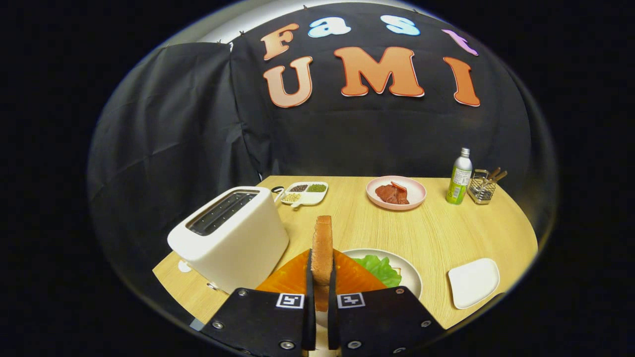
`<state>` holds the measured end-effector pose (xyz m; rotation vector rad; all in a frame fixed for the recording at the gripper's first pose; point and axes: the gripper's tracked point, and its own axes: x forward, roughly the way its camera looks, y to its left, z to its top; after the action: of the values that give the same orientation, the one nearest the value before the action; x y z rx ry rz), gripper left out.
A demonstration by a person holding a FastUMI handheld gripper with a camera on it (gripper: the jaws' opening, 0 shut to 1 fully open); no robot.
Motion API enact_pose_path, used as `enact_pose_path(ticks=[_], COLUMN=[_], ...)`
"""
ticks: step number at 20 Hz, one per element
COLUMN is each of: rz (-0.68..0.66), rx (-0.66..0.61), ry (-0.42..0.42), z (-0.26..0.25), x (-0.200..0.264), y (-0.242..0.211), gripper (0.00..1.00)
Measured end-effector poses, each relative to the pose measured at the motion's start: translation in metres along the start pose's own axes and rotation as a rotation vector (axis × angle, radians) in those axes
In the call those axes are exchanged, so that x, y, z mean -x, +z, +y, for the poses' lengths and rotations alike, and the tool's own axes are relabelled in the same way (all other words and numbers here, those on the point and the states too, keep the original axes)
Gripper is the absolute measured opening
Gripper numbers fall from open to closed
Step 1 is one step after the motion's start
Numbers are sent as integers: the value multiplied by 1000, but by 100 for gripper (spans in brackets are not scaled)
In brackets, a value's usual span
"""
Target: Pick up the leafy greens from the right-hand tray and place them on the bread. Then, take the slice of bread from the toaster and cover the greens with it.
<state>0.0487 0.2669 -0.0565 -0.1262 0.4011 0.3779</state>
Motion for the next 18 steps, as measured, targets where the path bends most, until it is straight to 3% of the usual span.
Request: enact_pose_path(ticks=[6, 10, 18], rz=[61, 66, 93], rx=[-54, -70, -128], ry=[40, 19, -26], z=[-15, -34, -69], x=[-16, -18, -21], y=[-21, -23, -34], gripper=[10, 10, 20])
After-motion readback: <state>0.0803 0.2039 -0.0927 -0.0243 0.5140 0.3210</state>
